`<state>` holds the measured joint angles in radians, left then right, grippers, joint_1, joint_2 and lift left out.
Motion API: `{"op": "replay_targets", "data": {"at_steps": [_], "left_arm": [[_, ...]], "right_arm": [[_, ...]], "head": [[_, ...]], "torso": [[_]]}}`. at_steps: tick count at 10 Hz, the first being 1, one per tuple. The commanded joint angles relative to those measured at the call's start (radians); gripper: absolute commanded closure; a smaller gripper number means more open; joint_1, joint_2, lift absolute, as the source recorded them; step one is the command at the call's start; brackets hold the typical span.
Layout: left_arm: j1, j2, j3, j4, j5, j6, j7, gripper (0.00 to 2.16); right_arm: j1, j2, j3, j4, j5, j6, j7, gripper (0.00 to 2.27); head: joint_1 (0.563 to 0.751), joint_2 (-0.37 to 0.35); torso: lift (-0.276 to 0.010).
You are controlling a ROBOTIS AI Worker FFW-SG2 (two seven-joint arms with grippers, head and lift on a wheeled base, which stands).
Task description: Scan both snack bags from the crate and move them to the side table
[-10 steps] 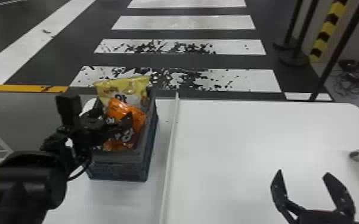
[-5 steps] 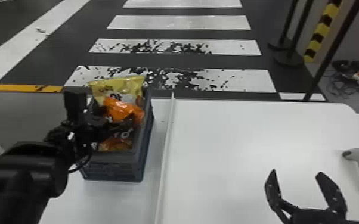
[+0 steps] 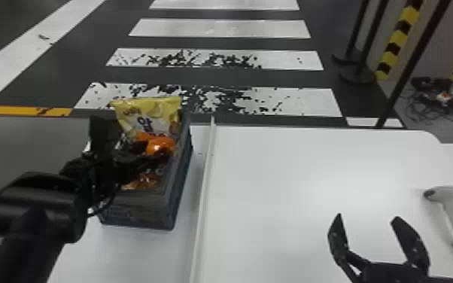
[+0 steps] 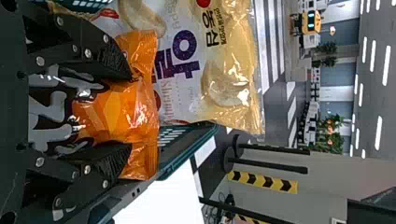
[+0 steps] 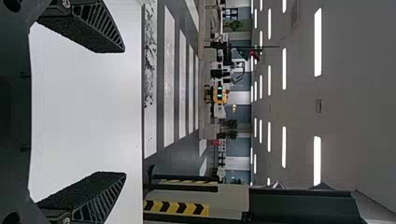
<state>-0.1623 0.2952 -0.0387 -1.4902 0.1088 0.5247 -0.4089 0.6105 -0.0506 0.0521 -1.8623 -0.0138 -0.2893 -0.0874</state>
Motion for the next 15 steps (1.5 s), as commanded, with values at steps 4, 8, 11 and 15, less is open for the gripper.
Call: {"op": "replay_targets", "data": {"at_steps": [4,8,11,15], "left_arm": [[0.076,0.009,0.03,-0.168,-0.05,0.018,0.016,2.14],[0.152,0.013,0.086,-0.314,-0.032,0.024,0.07,2.14],[0.199,0.015,0.112,-0.39,-0.035,-0.047,0.133,2.14],[0.234,0.01,0.148,-0.392,0.029,-0.255,0.229,2.14]], "right_arm": [[0.0,0.002,0.002,0.0,0.0,0.0,0.0,0.05],[0.002,0.003,0.003,0.0,0.0,0.0,0.0,0.05],[-0.002,0.005,0.006,0.003,0.0,0.006,0.0,0.05],[-0.003,0.005,0.014,0.002,0.008,0.034,0.0,0.05]], "head": [[0.695,0.045],[0.695,0.061],[0.695,0.08],[0.695,0.109]], "torso": [[-0.099],[-0.099],[-0.099],[-0.099]]}}
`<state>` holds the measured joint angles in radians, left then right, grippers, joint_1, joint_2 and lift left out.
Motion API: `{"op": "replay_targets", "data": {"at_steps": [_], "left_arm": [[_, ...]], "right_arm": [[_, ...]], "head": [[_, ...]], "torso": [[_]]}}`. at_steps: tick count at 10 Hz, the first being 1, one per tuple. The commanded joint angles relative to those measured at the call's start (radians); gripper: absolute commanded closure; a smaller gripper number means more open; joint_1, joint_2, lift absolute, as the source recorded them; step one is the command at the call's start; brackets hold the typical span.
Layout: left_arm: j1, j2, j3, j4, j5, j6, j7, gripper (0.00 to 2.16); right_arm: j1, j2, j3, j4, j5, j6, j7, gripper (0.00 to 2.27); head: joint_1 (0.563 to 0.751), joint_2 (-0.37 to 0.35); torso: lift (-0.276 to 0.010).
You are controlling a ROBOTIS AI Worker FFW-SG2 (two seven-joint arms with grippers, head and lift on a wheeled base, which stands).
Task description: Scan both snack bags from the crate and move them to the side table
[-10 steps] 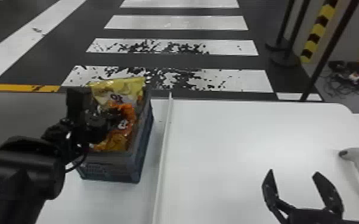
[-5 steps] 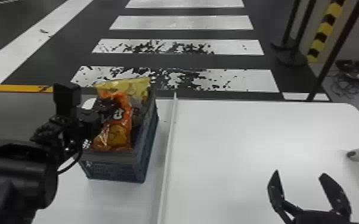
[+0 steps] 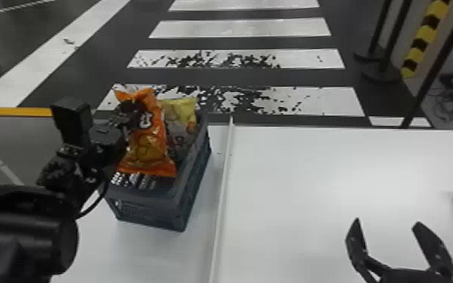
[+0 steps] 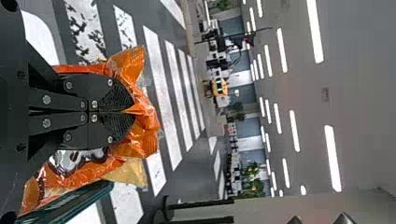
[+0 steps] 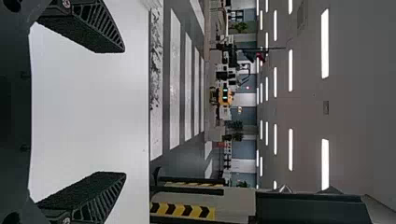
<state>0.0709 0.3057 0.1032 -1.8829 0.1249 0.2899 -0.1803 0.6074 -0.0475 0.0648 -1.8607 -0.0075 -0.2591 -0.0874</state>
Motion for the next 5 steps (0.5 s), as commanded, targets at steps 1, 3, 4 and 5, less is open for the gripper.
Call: {"op": "replay_targets", "data": {"at_steps": [1,3,4,5], "left_arm": [[0.003,-0.005,0.013,0.001,0.045,-0.045,0.004,2.14],[0.001,-0.031,0.024,0.001,0.114,-0.073,0.035,2.14],[-0.003,-0.046,0.027,-0.007,0.144,-0.073,0.051,2.14],[-0.008,-0.065,0.027,-0.025,0.173,-0.07,0.059,2.14]], "right_arm": [[0.0,0.001,0.004,0.0,0.011,0.007,0.0,0.05],[0.0,0.003,0.01,0.0,0.018,0.016,0.0,0.05],[0.0,0.005,0.017,-0.002,0.026,0.019,0.0,0.05],[0.0,0.003,0.017,-0.009,0.031,0.028,0.0,0.05]], "head": [[0.695,0.111],[0.695,0.119],[0.695,0.124],[0.695,0.128]], "torso": [[-0.099],[-0.099],[-0.099],[-0.099]]}}
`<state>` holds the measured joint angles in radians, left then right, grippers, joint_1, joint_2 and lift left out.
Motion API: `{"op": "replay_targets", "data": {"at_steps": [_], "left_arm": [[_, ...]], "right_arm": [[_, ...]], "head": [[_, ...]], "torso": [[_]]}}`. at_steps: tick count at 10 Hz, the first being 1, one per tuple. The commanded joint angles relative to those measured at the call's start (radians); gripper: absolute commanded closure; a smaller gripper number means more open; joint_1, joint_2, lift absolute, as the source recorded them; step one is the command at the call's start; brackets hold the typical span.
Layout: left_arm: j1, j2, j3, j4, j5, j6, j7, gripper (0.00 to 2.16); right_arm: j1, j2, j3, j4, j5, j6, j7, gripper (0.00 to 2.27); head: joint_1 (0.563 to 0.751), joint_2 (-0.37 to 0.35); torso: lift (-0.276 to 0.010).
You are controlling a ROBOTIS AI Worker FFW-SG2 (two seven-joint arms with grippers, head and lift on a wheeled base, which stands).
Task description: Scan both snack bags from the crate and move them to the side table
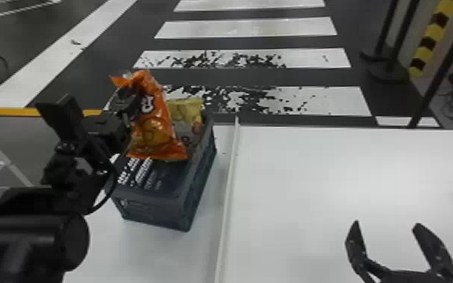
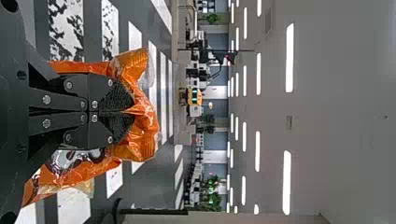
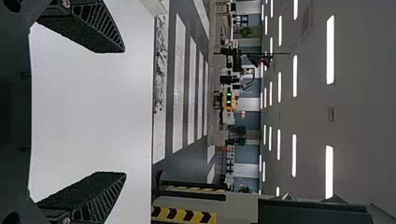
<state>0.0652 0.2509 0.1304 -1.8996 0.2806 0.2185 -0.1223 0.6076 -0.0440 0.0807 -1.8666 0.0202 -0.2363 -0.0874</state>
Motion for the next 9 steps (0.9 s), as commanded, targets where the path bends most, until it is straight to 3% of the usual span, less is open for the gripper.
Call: {"op": "replay_targets", "data": {"at_steps": [1,2,4,6,7,9], "left_arm": [[0.001,-0.021,0.006,-0.035,0.034,0.008,0.003,2.14],[0.01,-0.032,0.017,-0.069,0.049,0.029,0.013,2.14],[0.033,-0.053,0.037,-0.119,0.143,0.054,0.015,2.14],[0.044,-0.084,0.023,-0.165,0.18,0.066,0.007,2.14],[0.041,-0.096,-0.008,-0.185,0.203,0.072,0.012,2.14],[0.022,-0.128,-0.078,-0.173,0.2,0.069,0.033,2.14]], "right_arm": [[0.001,-0.001,0.002,-0.011,0.007,0.015,0.0,0.05],[0.003,-0.001,0.001,-0.02,0.01,0.027,0.0,0.05],[0.003,-0.001,0.001,-0.022,0.01,0.03,0.0,0.05],[0.009,-0.001,-0.013,-0.043,0.01,0.042,0.0,0.05],[0.017,-0.001,-0.019,-0.054,0.01,0.048,0.0,0.05],[0.029,0.001,-0.03,-0.072,0.01,0.055,0.0,0.05]], "head": [[0.695,0.127],[0.695,0.121],[0.695,0.119],[0.695,0.109],[0.695,0.092],[0.695,0.041]], "torso": [[-0.099],[-0.099],[-0.099],[-0.099],[-0.099],[-0.099]]}}
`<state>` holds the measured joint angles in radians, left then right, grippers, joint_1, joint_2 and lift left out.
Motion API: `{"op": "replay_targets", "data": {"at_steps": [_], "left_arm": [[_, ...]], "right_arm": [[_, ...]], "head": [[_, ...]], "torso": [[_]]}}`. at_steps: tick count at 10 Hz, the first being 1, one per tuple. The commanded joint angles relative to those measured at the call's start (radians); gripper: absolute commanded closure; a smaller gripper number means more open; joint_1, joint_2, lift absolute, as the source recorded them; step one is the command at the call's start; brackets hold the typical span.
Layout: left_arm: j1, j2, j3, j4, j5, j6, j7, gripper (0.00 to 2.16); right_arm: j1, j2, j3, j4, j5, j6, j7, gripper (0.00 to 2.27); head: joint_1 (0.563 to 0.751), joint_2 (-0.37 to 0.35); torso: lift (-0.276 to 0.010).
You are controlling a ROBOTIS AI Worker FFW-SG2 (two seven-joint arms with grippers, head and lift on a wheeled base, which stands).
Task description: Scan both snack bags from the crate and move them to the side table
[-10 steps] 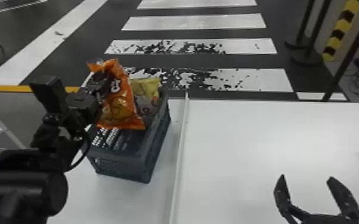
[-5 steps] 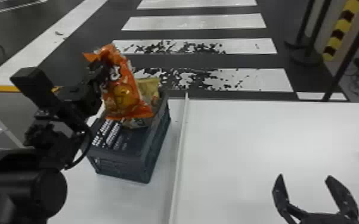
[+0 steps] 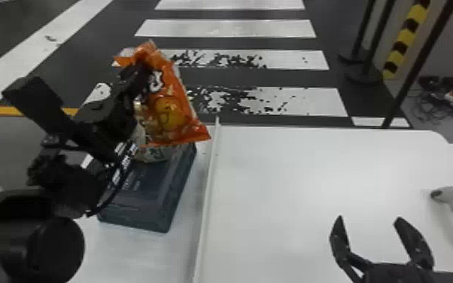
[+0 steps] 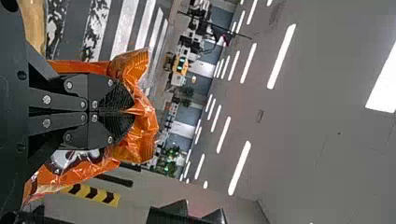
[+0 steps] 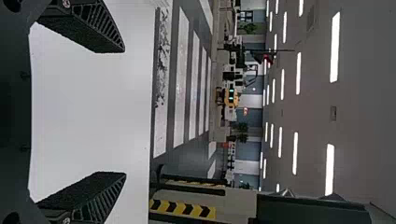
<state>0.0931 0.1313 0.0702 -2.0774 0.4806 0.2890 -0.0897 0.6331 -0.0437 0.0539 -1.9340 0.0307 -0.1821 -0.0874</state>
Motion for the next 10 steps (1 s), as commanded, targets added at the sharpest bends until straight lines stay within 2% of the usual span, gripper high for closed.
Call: {"op": "replay_targets", "data": {"at_steps": [1,4,5,7,8,10], "left_arm": [[-0.021,-0.024,-0.073,0.031,-0.022,-0.007,0.011,2.14],[-0.075,-0.081,-0.245,0.148,-0.091,-0.053,0.051,2.14],[-0.099,-0.088,-0.31,0.207,-0.097,-0.078,0.068,2.14],[-0.147,-0.125,-0.411,0.349,-0.103,-0.136,0.093,2.14],[-0.168,-0.134,-0.449,0.418,-0.103,-0.152,0.113,2.14],[-0.211,-0.134,-0.527,0.551,-0.094,-0.176,0.165,2.14]], "right_arm": [[0.01,0.001,-0.009,-0.013,0.0,0.003,0.0,0.05],[0.023,0.007,-0.023,-0.026,0.005,0.007,0.0,0.05],[0.031,0.01,-0.029,-0.036,0.006,0.003,0.0,0.05],[0.046,0.01,-0.043,-0.048,0.006,0.003,-0.003,0.05],[0.051,0.01,-0.048,-0.048,0.006,0.0,-0.003,0.05],[0.054,0.013,-0.055,-0.048,0.006,-0.006,-0.006,0.05]], "head": [[0.695,0.026],[0.695,-0.086],[0.695,-0.126],[0.695,-0.187],[0.695,-0.232],[0.695,-0.276]], "torso": [[-0.099],[-0.099],[-0.099],[-0.099],[-0.099],[-0.099]]}}
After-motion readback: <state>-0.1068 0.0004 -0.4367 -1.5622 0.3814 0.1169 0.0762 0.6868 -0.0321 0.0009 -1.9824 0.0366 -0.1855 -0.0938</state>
